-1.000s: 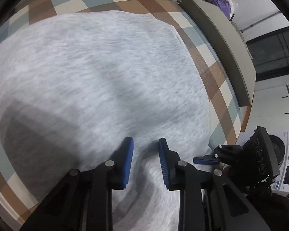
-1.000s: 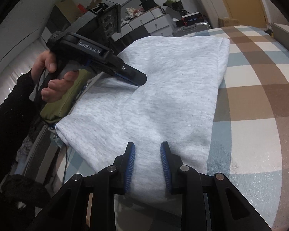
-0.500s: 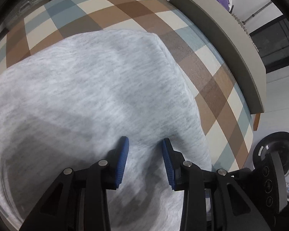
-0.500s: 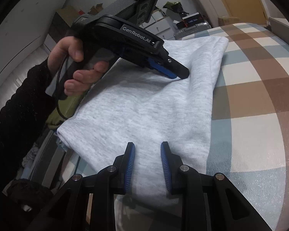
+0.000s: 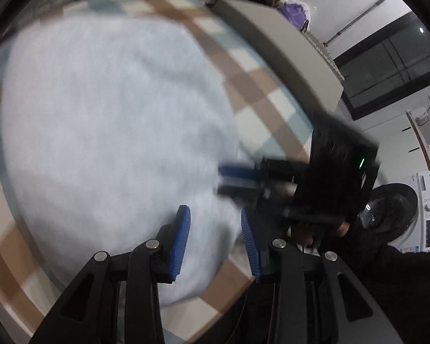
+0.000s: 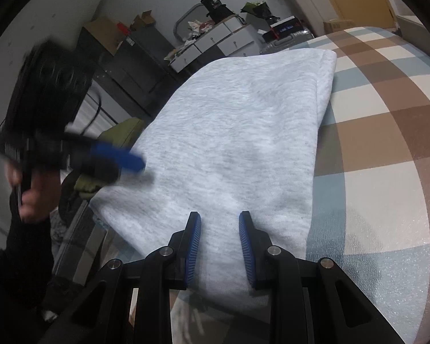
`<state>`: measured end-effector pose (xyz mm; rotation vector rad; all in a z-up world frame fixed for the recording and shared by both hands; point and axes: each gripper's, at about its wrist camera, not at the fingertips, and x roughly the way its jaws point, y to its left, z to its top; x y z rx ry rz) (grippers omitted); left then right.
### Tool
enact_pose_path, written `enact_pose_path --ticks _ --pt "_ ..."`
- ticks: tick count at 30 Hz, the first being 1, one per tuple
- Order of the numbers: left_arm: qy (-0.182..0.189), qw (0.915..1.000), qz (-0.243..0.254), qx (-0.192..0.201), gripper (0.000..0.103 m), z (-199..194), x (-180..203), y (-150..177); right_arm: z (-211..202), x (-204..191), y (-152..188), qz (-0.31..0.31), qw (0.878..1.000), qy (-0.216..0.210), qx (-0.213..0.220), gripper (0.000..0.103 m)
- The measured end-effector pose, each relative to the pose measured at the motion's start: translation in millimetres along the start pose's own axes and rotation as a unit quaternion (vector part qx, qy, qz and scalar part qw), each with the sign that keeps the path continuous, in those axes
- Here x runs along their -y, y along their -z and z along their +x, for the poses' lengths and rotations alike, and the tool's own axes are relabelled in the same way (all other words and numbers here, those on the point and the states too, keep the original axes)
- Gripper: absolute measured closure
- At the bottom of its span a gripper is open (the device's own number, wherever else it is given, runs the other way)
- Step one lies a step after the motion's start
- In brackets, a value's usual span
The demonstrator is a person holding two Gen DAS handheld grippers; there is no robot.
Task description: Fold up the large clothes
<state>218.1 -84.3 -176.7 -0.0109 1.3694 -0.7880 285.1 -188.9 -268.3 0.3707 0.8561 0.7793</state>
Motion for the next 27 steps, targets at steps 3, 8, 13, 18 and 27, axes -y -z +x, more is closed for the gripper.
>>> enact_pose_path --ticks 3,8,13,18,27 --pt "0.028 0.9981 -0.015 0.053 0.077 13 -20 11 0 -3 1 -0.005 1.000 0.010 0.001 0.076" --pt "0.006 0.9954 -0.022 0.093 0.093 22 -25 13 1 -6 -9 0.010 0.999 0.028 -0.025 0.076" --pt "-0.027 0.9927 -0.015 0.116 0.087 8 0 20 -18 -24 -37 -0.013 0.998 0.068 -0.003 0.074" --pt "0.028 0.9903 -0.014 0.135 0.071 4 -10 33 6 -15 -35 0.002 0.995 0.088 -0.051 0.072" --pt "0.067 0.9830 -0.040 0.166 0.099 20 -52 34 3 -6 -51 0.044 0.995 0.079 -0.049 0.071"
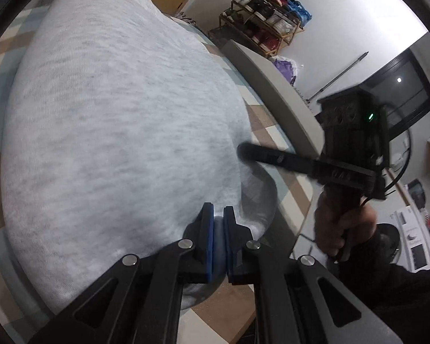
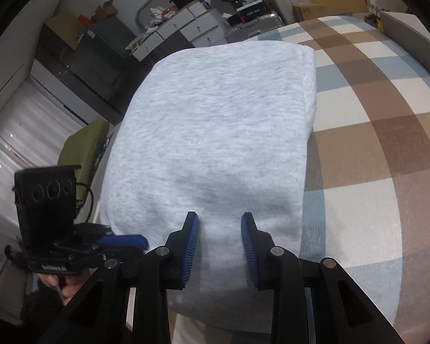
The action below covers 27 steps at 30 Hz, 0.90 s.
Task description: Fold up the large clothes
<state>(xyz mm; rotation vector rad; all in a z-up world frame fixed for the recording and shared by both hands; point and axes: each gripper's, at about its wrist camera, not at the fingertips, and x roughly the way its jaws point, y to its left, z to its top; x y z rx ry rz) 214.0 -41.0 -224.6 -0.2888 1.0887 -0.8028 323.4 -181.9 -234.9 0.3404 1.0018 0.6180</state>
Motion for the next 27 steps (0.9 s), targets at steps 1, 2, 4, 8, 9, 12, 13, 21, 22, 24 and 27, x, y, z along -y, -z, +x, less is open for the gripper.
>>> enact_pose_path --ticks 1,2,4,8,9,12,13,21,22,24,27 --pt "-0.014 0.9999 0.008 0.001 0.099 2 5 0 -3 -2 -11 -0.008 1.000 0.001 0.009 0.071" --pt "-0.021 0.9997 0.011 0.003 0.099 3 8 1 -6 -5 -23 -0.015 1.000 0.004 0.020 0.071" --pt "-0.027 0.9995 0.012 0.010 0.099 4 10 3 -11 -9 -35 -0.030 0.999 0.007 0.041 0.070" --pt "-0.031 0.9994 0.012 0.006 0.097 -5 17 -5 41 -9 -53 -0.061 0.995 0.079 -0.016 0.065" --pt "-0.028 0.9996 0.008 0.002 0.095 -9 19 -7 52 -10 -49 -0.079 0.993 0.089 -0.018 0.065" --pt "-0.053 0.9979 0.037 0.010 0.093 -34 32 -27 57 -12 -44 -0.101 0.991 0.090 0.006 0.065" --pt "-0.074 0.9951 0.061 0.021 0.088 -42 38 -38 55 -6 -44 -0.080 0.994 0.076 0.012 0.065" --pt "-0.147 0.9884 0.038 -0.010 0.046 1 -23 -91 44 9 -39 -0.065 0.997 0.034 0.020 0.065" --pt "-0.155 0.9864 0.055 -0.002 0.046 4 -20 -87 41 10 -44 -0.061 0.998 0.030 0.006 0.065" --pt "-0.173 0.9823 0.070 0.011 0.046 8 -11 -81 26 6 -65 -0.050 0.999 -0.005 0.005 0.064" --pt "-0.200 0.9757 0.086 0.026 0.045 13 -4 -75 22 -12 -110 -0.065 0.998 -0.006 0.022 0.064"
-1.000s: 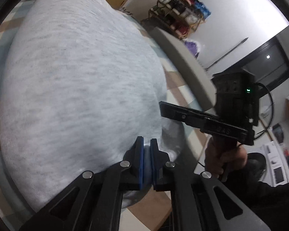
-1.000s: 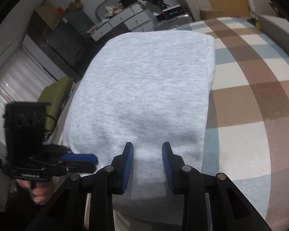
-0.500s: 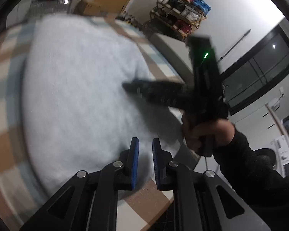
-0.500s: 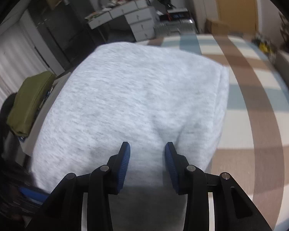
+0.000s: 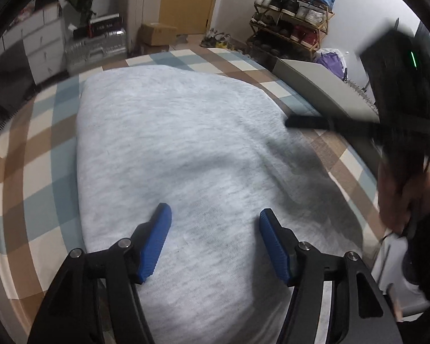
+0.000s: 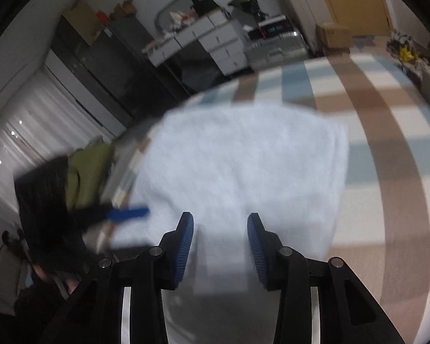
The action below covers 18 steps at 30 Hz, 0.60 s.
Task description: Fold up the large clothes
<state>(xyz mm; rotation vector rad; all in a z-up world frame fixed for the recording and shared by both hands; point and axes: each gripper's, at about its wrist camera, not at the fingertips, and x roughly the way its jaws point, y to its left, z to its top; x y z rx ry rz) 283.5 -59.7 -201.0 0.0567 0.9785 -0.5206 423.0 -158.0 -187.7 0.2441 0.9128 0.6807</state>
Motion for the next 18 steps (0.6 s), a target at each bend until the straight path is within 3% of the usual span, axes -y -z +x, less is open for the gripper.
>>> enact_pose_path --ticks 4,7,10,11,15,18 --pt "-0.001 0.9999 -0.010 0.006 0.045 -4 -8 -1 44 -30 -63 -0.046 0.999 0.021 -0.011 0.064" --pt "0.010 0.9997 -0.019 0.015 0.045 -5 -14 0 98 -42 -92 -0.058 0.997 0.024 -0.053 0.064" --pt "0.019 0.9993 -0.024 0.021 0.045 -5 -17 0 167 -35 -82 -0.079 0.982 0.088 -0.147 0.067" --pt "0.021 0.9992 -0.026 0.022 0.045 -4 -18 0 187 -31 -73 -0.106 0.976 0.109 -0.158 0.068" --pt "0.017 0.9993 -0.018 0.027 0.044 -6 -15 -1 181 -31 -76 -0.086 0.976 0.114 -0.163 0.068" --pt "0.015 0.9993 -0.017 0.029 0.044 -7 -14 1 129 -36 -76 -0.100 0.982 0.115 -0.110 0.066"
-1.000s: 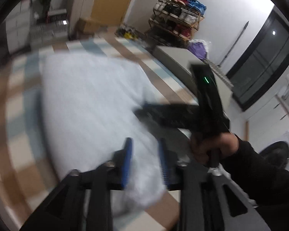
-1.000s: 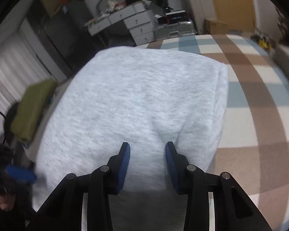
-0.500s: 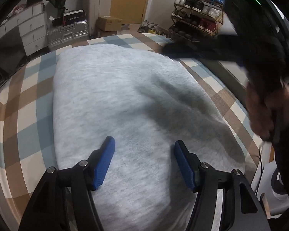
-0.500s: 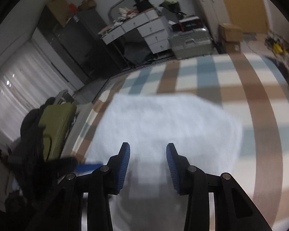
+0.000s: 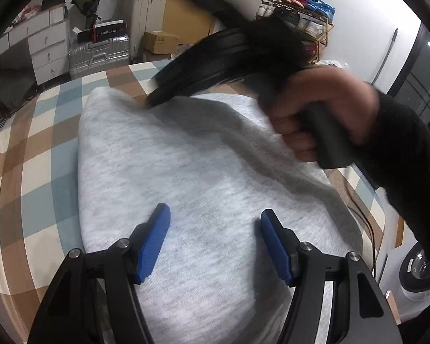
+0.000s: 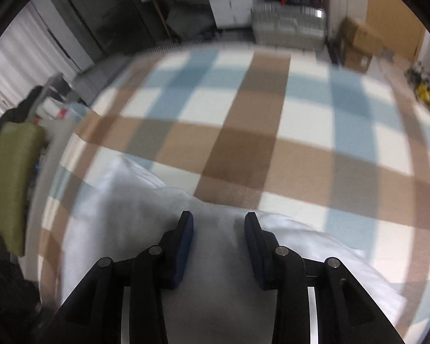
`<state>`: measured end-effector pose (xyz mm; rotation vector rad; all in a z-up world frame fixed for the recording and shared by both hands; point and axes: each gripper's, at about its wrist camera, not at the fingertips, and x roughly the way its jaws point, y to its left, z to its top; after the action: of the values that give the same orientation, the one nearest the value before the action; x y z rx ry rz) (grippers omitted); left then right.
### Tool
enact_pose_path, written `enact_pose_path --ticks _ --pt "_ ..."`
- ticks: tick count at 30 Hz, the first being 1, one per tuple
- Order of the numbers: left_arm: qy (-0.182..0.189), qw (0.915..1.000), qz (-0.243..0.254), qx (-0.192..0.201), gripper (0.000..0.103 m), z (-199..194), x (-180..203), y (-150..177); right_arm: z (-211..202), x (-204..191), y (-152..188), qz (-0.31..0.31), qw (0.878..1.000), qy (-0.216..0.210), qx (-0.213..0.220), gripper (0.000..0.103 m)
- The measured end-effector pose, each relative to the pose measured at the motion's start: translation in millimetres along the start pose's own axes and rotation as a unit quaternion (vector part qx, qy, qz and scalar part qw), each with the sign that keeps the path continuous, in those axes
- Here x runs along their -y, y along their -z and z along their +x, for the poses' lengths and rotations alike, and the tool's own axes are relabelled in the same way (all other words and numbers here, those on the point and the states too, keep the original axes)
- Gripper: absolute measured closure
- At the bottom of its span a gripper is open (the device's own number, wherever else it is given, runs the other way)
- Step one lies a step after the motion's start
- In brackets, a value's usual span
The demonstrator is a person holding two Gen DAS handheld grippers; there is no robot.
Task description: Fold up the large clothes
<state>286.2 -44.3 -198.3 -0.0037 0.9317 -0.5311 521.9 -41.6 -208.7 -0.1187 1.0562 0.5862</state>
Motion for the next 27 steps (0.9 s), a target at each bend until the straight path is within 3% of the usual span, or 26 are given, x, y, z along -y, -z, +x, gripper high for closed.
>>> enact_pose_path --ticks 5,7,10,12,14,17,20,24,27 --pt "-0.002 1.0000 -0.004 0.001 0.044 0 -1 -1 -61 14 47 0.010 0.999 0.007 0.042 0.064" --pt "-0.009 1.0000 -0.002 0.002 0.044 0 1 -1 -60 13 64 0.007 0.999 0.020 0.031 0.063" --pt "-0.022 0.9997 0.003 0.003 0.043 1 6 1 -23 23 93 0.020 0.999 0.033 -0.010 0.060" --pt "-0.032 0.9995 0.007 0.003 0.041 3 10 0 -28 23 100 -0.002 0.999 0.042 0.023 0.060" --pt "-0.040 0.9992 0.007 0.004 0.037 4 12 0 -47 23 106 0.013 0.998 0.052 0.015 0.060" --pt "-0.050 0.9986 0.013 0.006 0.033 6 15 1 -98 20 133 0.043 0.998 -0.023 0.052 0.060" --pt "-0.055 0.9984 0.014 0.008 0.032 5 17 3 -130 6 164 0.037 0.994 -0.059 0.079 0.059" --pt "-0.059 0.9980 0.019 0.009 0.032 5 18 4 -96 -19 201 0.020 0.995 -0.088 0.033 0.053" --pt "-0.071 0.9969 0.031 0.012 0.032 6 22 6 -83 -27 215 0.022 0.995 -0.068 0.073 0.048"
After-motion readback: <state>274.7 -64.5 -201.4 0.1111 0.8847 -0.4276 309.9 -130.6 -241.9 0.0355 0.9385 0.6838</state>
